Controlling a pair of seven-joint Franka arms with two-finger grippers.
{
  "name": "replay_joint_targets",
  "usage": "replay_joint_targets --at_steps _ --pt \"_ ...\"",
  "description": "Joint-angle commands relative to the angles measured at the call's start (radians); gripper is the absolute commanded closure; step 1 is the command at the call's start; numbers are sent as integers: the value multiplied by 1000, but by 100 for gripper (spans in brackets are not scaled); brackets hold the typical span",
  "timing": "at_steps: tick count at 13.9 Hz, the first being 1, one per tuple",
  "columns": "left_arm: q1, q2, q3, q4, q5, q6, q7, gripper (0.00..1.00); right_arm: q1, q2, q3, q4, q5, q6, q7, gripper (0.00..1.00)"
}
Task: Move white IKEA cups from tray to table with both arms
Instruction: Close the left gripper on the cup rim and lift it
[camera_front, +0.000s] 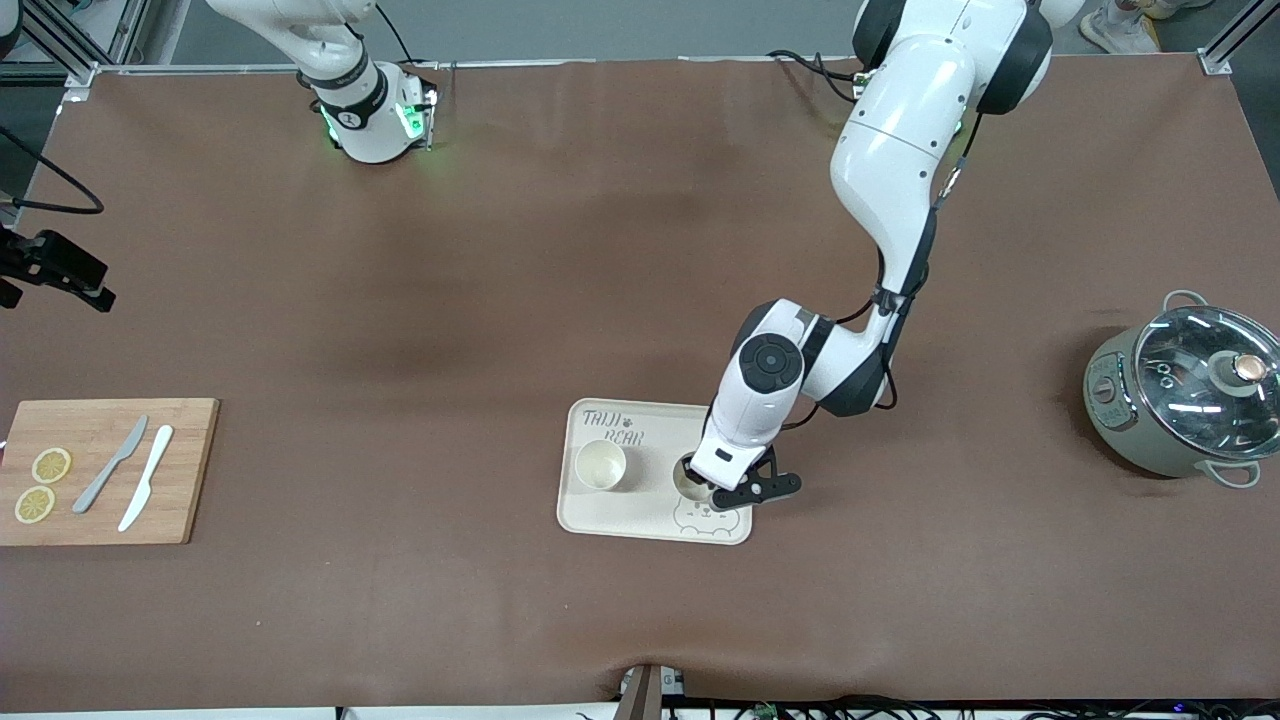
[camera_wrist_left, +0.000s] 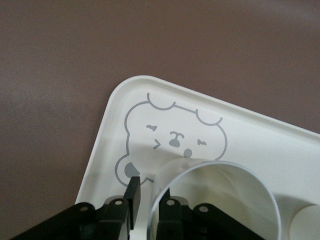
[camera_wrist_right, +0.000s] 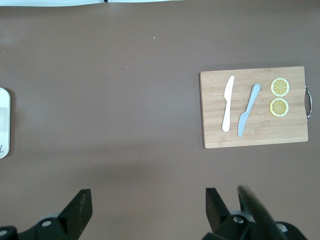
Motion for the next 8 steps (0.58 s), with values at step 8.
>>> replay_joint_targets --at_steps 8 --pt "61 -66 54 -12 26 -138 67 100 7 -2 -2 8 -15 -18 5 0"
